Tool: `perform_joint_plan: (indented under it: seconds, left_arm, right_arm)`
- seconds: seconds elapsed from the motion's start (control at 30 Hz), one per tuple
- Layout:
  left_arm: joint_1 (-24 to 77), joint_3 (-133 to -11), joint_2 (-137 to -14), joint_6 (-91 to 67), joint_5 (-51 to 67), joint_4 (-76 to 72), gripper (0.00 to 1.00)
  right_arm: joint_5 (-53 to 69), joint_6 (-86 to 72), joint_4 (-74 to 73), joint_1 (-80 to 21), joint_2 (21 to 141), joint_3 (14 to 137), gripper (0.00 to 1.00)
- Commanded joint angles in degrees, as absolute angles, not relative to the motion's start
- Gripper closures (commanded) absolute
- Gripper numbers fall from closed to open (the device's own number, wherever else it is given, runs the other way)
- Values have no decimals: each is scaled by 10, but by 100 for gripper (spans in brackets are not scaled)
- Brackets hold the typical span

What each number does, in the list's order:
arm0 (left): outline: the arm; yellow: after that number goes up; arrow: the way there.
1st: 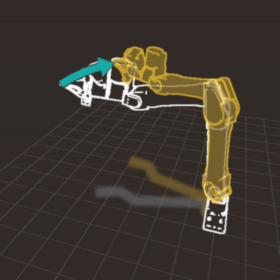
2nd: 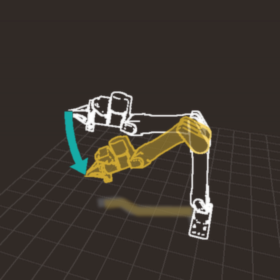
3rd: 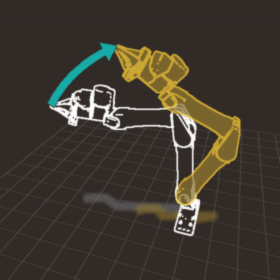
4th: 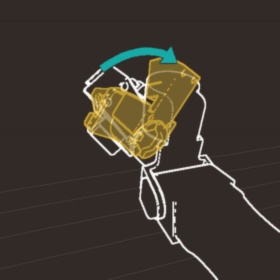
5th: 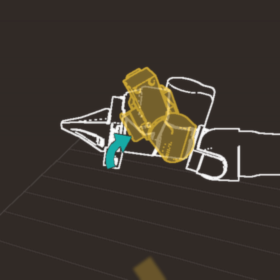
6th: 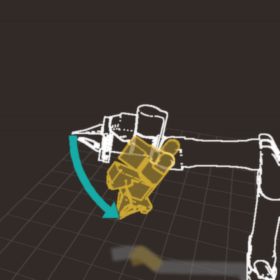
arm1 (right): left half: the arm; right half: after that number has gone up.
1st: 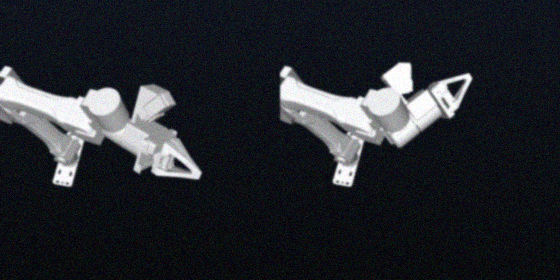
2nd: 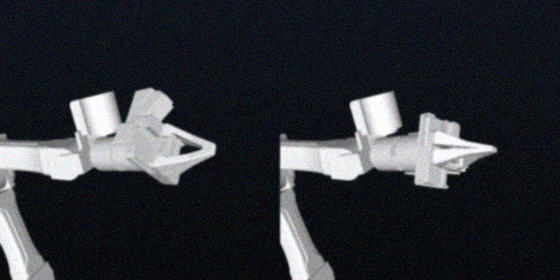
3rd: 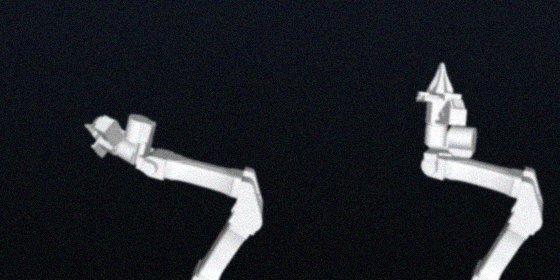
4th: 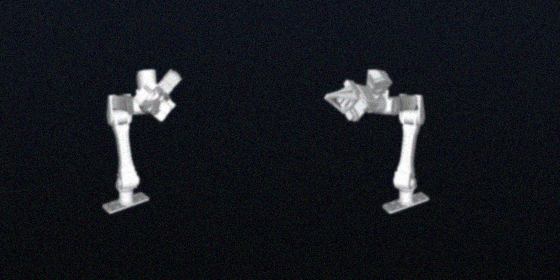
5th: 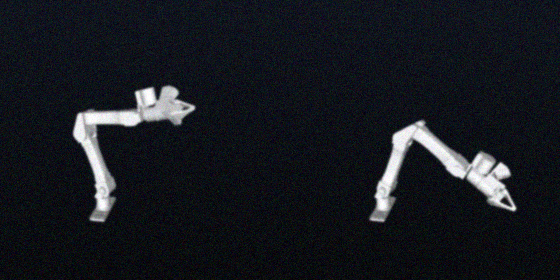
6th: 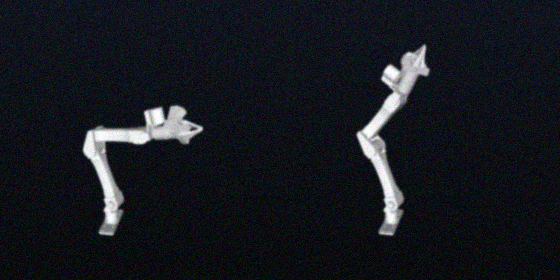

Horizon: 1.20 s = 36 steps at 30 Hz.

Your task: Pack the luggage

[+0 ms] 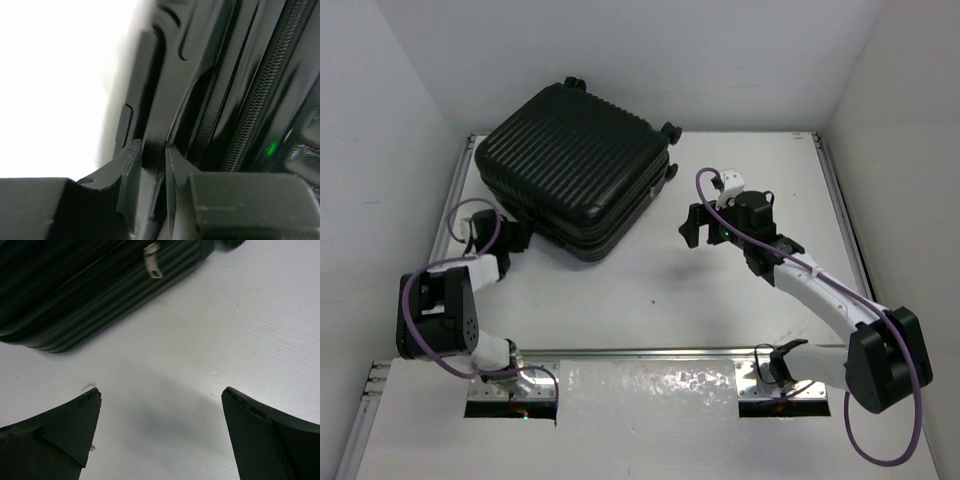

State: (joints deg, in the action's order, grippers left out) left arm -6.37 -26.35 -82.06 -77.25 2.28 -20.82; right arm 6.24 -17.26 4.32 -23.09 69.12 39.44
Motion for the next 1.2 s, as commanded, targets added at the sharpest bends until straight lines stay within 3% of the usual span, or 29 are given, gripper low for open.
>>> perform_joint_plan:
  seconds: [0.0,0.1,0.2,0.23,0.43,0.57,0.73,0.93,1.0,1.07,1.13,1.17]
  left_arm:
    - [-154,-370,-829,-703,-54,-83,100]
    - [-189,-477,-878,-611,24,-58,100]
    - [-188,-560,-898,-556,56,36,67]
    - [-189,-563,-891,-551,60,58,50]
    - [-190,-556,-755,-526,-44,153,31]
    - [-189,-567,-665,-538,-118,178,28]
    - [-190,-648,-712,-537,-116,208,27]
    - [-189,-644,-782,-512,-11,163,27]
    - [-189,-616,-786,-512,3,142,28]
    - [-189,-600,-798,-512,21,142,27]
    - [-189,-592,-823,-510,31,131,27]
    - [-189,-593,-837,-504,39,121,27]
  right_arm:
    - [68,-179,70,-230,699,427,1]
    - [73,-169,70,-230,721,439,1]
    - [83,-149,73,-231,789,473,1]
    - [83,-145,75,-231,810,485,1]
    - [65,-142,90,-231,936,590,1]
    - [2,-159,124,-227,992,689,1]
    - [13,-206,202,-205,1040,767,1]
    - [66,-309,157,-171,1205,988,4]
    - [105,-314,53,-171,1322,1158,5]
    - [176,-350,-11,-171,1411,1344,12]
    - [242,-387,2,-174,1469,1366,21]
    - [295,-422,39,-179,1460,1297,27]
